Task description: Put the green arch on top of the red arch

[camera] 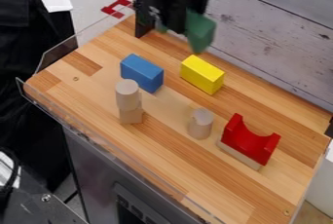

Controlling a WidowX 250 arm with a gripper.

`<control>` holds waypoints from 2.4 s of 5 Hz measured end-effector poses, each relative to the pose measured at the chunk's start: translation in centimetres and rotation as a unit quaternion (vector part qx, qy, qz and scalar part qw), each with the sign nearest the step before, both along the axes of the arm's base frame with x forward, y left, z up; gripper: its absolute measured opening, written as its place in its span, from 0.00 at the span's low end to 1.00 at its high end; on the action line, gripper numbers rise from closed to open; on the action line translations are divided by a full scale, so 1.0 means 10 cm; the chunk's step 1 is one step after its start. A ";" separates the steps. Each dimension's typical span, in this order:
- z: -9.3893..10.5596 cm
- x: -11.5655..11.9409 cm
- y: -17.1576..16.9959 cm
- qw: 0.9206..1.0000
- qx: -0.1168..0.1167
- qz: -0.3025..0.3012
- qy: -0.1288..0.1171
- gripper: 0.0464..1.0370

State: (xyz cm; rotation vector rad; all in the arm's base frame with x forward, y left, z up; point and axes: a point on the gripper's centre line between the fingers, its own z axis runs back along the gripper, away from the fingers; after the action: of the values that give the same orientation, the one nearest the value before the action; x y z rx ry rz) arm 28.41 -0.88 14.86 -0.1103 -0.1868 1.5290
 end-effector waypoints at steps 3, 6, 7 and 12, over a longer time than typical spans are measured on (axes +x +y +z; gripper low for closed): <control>-0.27 -0.07 -0.71 0.998 -0.047 -0.030 0.028 0.50; -0.47 -0.12 -0.93 0.999 -0.031 -0.007 0.041 0.50; -0.47 -0.12 -0.92 0.999 -0.030 -0.005 0.041 0.50; -0.73 -0.12 -0.97 0.995 -0.042 -0.019 0.083 0.50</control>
State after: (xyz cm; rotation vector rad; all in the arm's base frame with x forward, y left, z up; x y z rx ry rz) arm 27.23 -10.56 7.57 -0.0520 0.0125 1.5001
